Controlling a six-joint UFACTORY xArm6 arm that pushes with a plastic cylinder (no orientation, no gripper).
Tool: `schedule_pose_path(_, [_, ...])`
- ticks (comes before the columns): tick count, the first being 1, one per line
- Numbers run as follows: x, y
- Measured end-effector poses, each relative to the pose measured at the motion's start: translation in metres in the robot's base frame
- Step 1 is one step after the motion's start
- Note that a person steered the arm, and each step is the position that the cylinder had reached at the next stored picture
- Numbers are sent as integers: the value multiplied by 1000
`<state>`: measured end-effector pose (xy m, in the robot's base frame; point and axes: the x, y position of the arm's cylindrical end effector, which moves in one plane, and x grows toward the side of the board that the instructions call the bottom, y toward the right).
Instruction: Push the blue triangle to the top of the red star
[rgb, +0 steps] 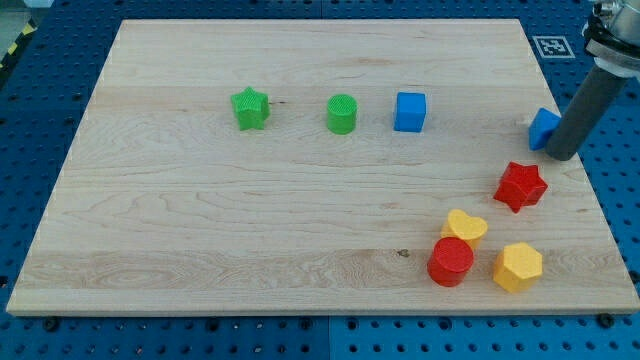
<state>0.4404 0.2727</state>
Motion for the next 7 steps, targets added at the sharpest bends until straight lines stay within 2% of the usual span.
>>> schedule_pose_path(3, [-20,33])
schedule_pose_path(5, [-55,38])
schedule_pose_path(7, [-40,38])
